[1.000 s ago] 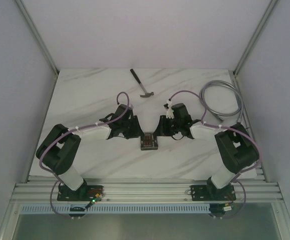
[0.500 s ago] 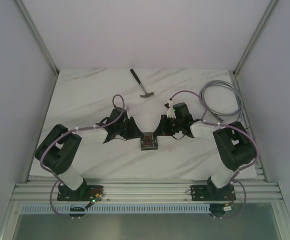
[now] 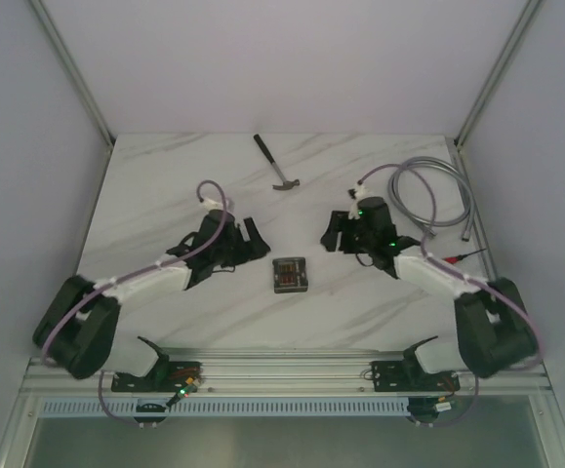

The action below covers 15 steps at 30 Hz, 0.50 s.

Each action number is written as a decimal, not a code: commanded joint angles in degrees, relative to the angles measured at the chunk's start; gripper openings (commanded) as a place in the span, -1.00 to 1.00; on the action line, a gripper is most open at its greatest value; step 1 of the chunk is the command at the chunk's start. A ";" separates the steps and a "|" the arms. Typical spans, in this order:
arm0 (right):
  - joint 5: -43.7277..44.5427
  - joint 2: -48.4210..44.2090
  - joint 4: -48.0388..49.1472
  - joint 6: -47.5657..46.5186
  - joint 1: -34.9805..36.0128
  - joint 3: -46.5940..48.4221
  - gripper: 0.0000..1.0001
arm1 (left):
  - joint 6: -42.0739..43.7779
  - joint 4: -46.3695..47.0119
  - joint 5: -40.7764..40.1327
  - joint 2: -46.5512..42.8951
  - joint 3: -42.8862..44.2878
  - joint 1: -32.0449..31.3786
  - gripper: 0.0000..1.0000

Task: Snap on the fuse box
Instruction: Reset both arms

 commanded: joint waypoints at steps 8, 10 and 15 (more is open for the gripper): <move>39.01 -14.50 20.58 -15.11 -12.95 -14.89 0.99 | 14.83 0.14 -36.68 -12.85 -3.48 14.71 1.00; 41.18 -13.54 31.73 -18.87 -14.04 -19.91 0.98 | 17.31 5.03 -42.14 -13.41 -6.76 17.39 1.00; 41.71 -4.22 56.83 -21.83 -17.00 -27.92 0.98 | 25.89 20.95 -45.02 -13.66 -14.47 22.90 1.00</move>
